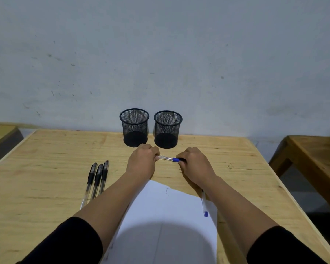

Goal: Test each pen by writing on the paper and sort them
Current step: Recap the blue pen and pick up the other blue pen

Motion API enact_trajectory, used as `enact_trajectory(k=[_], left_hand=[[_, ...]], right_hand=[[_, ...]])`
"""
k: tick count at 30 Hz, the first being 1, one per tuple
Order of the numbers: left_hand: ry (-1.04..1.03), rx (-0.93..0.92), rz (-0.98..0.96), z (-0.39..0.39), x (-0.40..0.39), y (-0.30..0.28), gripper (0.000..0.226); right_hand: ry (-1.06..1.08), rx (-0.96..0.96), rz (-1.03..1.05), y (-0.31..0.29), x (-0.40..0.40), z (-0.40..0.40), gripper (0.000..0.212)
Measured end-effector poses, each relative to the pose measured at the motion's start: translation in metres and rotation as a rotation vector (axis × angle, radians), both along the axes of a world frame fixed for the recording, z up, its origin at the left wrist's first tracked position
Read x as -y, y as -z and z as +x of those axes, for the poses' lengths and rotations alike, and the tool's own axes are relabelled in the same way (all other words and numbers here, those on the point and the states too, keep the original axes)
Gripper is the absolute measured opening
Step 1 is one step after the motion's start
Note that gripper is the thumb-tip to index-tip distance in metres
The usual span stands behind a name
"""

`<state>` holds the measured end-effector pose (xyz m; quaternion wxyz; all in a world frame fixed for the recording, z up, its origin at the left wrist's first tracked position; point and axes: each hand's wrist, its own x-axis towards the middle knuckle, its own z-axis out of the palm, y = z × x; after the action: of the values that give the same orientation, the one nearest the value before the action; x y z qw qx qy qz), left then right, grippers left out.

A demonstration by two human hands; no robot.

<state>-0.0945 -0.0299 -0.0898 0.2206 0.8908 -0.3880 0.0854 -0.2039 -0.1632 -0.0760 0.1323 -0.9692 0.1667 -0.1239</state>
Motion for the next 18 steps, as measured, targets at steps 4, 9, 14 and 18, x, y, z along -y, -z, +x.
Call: enact_trajectory(k=[4,9,14,18], left_hand=[[0.042,0.019,-0.139,0.000,-0.006,-0.007,0.014],[0.097,0.110,-0.458,-0.022,-0.023,-0.033,0.029],[0.174,-0.073,-0.502,-0.065,-0.047,-0.038,0.030],[0.243,-0.166,-0.479,-0.091,-0.067,-0.033,0.032]], right_hand=[[-0.049,-0.012,0.006,-0.007,-0.006,-0.007,0.025],[0.094,0.140,0.336,-0.025,-0.025,-0.025,0.016],[0.191,0.345,1.038,-0.040,-0.057,-0.050,0.005],[0.168,0.417,1.347,-0.041,-0.083,-0.064,0.004]])
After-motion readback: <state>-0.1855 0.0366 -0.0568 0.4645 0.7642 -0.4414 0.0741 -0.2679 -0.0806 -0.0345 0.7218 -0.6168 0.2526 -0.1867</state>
